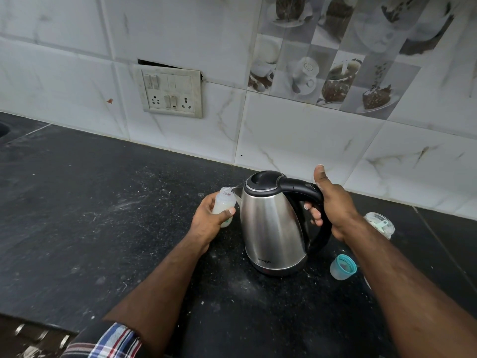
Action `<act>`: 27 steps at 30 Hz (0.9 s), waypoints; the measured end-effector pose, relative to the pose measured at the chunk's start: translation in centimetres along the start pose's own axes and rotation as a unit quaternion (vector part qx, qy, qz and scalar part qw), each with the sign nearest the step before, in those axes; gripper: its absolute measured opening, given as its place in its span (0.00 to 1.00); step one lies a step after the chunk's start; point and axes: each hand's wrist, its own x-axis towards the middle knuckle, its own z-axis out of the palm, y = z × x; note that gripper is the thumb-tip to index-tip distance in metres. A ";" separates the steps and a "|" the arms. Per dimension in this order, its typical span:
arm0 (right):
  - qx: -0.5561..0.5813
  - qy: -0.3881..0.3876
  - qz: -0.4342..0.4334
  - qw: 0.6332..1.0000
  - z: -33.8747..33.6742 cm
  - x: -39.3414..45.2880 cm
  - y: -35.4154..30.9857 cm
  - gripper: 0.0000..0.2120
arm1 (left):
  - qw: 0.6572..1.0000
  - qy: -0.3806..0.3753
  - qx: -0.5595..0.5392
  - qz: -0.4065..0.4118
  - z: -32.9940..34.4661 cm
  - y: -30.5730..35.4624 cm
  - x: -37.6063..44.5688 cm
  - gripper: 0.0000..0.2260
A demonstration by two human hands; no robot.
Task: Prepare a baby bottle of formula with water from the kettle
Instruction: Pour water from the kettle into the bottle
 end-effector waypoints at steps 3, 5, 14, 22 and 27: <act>0.002 0.003 0.001 1.000 -0.1 0.0 0.1 0.34 | 1.000 -0.002 0.008 -0.004 -0.1 -0.1 0.1 0.22; 0.002 0.004 0.003 1.000 -0.1 0.0 0.1 0.33 | 1.000 -0.003 0.010 -0.008 -0.1 -0.1 0.2 0.24; 0.034 0.017 -0.008 0.999 -0.6 -0.7 0.9 0.33 | 1.000 -0.012 0.002 -0.011 0.5 0.6 -0.3 0.23; 0.120 0.068 -0.029 0.990 -1.8 -1.9 4.1 0.36 | 0.999 -0.049 -0.017 -0.016 2.2 1.8 -0.7 0.22; 0.169 0.105 -0.043 0.979 -2.2 -1.6 6.0 0.36 | 0.998 -0.057 -0.023 -0.030 3.7 2.1 -0.7 0.26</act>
